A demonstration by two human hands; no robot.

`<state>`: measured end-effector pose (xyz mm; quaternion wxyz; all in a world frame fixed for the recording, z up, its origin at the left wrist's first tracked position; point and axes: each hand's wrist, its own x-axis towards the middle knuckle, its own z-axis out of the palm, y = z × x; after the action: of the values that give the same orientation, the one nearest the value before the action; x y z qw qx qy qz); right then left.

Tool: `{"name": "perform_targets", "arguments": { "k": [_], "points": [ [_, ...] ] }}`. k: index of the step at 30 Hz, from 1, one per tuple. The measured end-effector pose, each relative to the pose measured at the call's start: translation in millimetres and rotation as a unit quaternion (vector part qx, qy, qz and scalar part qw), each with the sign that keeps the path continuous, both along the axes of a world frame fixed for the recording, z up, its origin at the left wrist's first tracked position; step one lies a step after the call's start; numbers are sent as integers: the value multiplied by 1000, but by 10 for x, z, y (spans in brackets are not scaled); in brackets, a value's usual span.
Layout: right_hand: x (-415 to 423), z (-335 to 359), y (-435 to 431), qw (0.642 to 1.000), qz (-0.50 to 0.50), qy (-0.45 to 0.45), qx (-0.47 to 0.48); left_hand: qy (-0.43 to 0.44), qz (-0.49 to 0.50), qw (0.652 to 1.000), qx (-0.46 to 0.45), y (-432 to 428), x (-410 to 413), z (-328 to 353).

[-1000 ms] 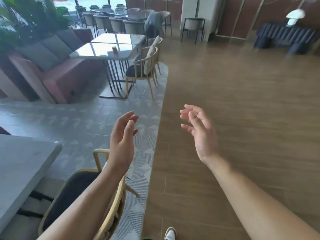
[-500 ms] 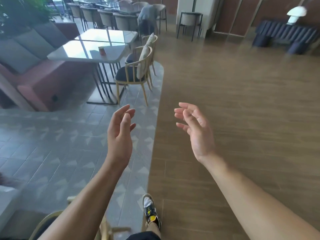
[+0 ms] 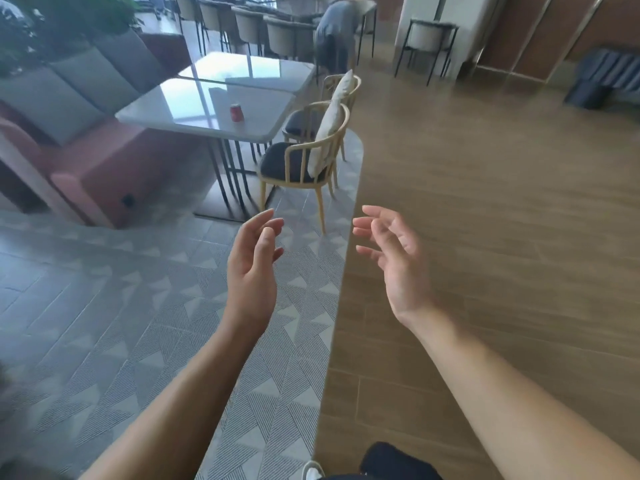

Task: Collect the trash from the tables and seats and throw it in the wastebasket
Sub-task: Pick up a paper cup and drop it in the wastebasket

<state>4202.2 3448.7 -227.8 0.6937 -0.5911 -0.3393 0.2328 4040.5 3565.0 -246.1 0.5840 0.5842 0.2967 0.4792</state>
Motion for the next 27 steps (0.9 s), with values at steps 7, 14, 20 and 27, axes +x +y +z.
{"name": "perform_targets", "arguments": {
  "k": [7, 14, 20, 27],
  "points": [
    [573, -261, 1304, 998, 59, 13, -12, 25, 49, 998, 10, 1146, 434, -44],
    [1446, -376, 2879, 994, 107, 23, -5, 49, 101, 994, 12, 2488, 1208, -76],
    [2041, -200, 4177, 990, 141, 24, -5, 53, 141, 988, 12, 3568, 1765, -10],
    [2531, -228, 5373, 986, 167, 10, -17, 53, 161, 986, 7, 4719, 2180, -46]
  ]
}}
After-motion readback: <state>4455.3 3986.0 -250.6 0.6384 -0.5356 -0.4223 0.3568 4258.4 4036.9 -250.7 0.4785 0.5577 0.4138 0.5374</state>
